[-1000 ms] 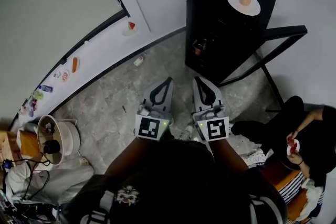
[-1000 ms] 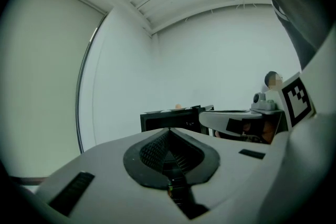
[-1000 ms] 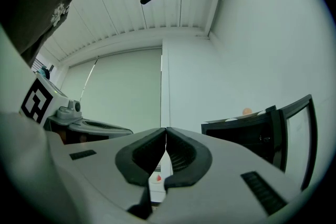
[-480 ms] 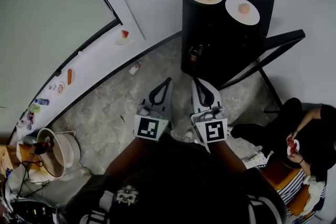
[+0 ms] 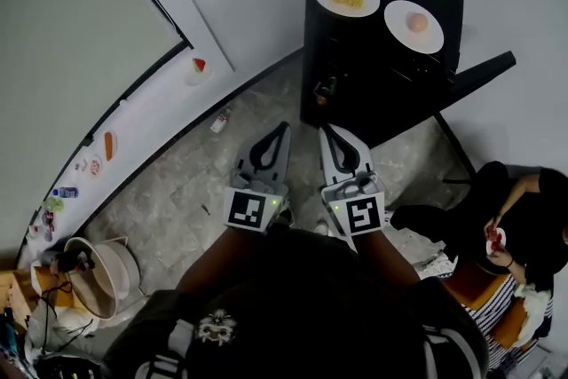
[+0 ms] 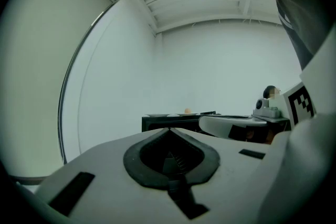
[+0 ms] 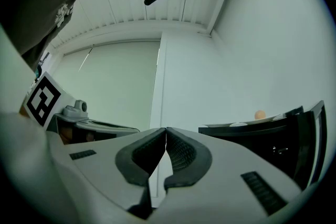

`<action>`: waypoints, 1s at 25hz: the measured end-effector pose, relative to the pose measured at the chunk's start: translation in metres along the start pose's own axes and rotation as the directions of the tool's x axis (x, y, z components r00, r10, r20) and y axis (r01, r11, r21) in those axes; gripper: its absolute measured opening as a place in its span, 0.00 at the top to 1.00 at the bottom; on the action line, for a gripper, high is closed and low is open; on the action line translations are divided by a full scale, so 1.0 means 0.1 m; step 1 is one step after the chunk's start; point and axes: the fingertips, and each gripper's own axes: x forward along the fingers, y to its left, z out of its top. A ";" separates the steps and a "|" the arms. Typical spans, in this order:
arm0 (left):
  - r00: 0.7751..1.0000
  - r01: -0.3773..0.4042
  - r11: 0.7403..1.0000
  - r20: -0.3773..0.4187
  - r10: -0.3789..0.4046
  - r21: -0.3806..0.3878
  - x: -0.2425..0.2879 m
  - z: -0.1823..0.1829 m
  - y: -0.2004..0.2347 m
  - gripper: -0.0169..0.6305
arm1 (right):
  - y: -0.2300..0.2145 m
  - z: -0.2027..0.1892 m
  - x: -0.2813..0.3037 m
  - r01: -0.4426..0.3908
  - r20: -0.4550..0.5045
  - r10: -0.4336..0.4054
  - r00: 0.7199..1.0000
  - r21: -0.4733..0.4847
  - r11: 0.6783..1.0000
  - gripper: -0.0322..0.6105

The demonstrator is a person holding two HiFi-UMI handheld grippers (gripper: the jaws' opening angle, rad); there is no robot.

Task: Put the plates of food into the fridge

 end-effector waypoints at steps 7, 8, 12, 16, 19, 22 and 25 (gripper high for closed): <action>0.999 0.042 0.999 0.011 -0.042 -0.003 0.29 0.01 0.24 0.94 | -0.12 -0.02 0.35 0.017 -0.016 -0.018 1.000 -0.034 0.999 0.91; 0.999 0.051 0.999 0.012 -0.051 -0.005 0.33 0.01 0.27 0.94 | -0.14 -0.03 0.39 0.024 -0.019 -0.025 1.000 -0.039 0.999 0.91; 0.995 0.095 0.996 0.016 -0.094 -0.007 0.46 0.03 0.40 0.94 | -0.21 -0.05 0.55 0.054 -0.034 -0.056 0.998 -0.052 0.997 0.91; 0.991 0.134 0.991 0.017 -0.133 -0.013 0.59 0.02 0.53 0.94 | -0.24 -0.12 0.68 0.079 -0.055 -0.082 0.995 -0.057 0.995 0.91; 0.987 0.160 0.987 0.006 -0.160 -0.021 0.68 -0.03 0.62 0.94 | -0.30 -0.16 0.75 0.110 -0.052 -0.114 0.992 -0.060 0.992 0.91; 0.981 0.192 0.981 0.001 -0.192 -0.026 0.76 -0.07 0.66 0.94 | -0.35 -0.17 0.79 0.148 -0.048 -0.152 0.987 -0.068 0.987 0.91; 0.977 0.214 0.976 0.007 -0.214 -0.037 0.84 -0.07 0.66 0.94 | -0.39 -0.15 0.79 0.171 -0.048 -0.175 0.983 -0.081 0.982 0.91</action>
